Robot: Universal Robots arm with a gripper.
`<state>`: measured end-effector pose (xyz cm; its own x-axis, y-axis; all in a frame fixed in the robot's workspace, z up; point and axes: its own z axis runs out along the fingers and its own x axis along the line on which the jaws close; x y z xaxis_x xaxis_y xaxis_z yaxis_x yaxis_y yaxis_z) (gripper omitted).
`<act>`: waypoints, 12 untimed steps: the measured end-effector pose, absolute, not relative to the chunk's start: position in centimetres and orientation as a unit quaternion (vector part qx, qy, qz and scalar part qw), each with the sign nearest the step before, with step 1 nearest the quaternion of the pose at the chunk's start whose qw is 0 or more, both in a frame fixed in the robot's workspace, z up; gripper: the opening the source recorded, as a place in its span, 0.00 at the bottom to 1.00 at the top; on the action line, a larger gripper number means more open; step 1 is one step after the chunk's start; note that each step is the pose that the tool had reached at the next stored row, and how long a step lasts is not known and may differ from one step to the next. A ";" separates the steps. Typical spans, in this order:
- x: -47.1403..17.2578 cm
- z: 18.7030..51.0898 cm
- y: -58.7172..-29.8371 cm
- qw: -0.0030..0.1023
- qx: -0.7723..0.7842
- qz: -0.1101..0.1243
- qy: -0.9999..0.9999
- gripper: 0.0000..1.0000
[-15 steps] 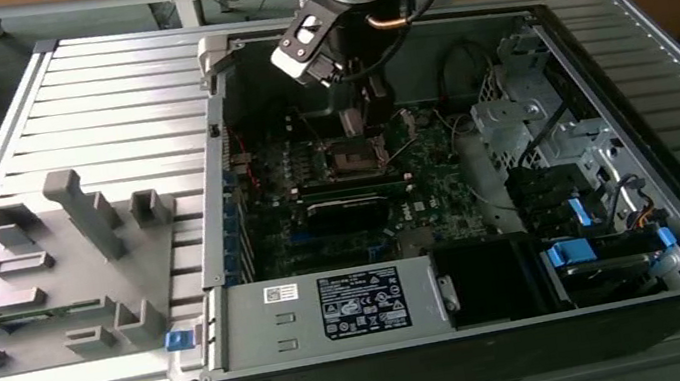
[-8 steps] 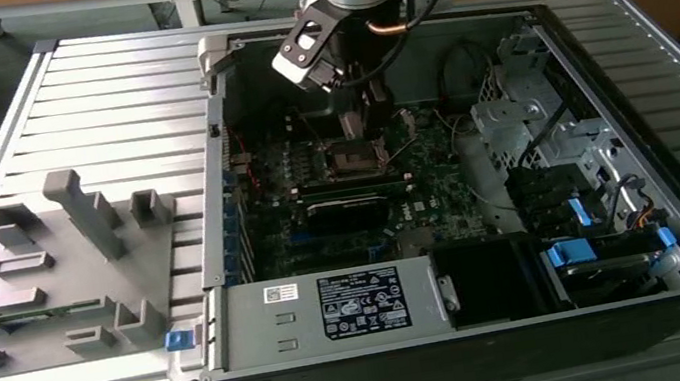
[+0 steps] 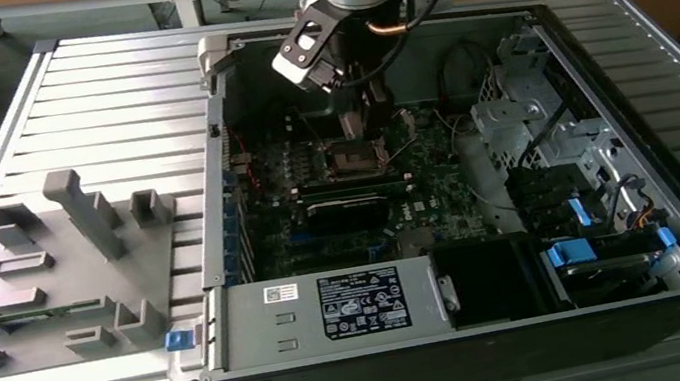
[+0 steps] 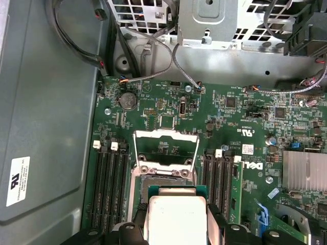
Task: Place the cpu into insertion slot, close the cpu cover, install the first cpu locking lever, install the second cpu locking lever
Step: 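Place the cpu into insertion slot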
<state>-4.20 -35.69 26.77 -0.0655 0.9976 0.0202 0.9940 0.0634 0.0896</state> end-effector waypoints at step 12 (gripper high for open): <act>-4.3 25.9 -35.7 0.015 0.683 0.048 0.728 0.54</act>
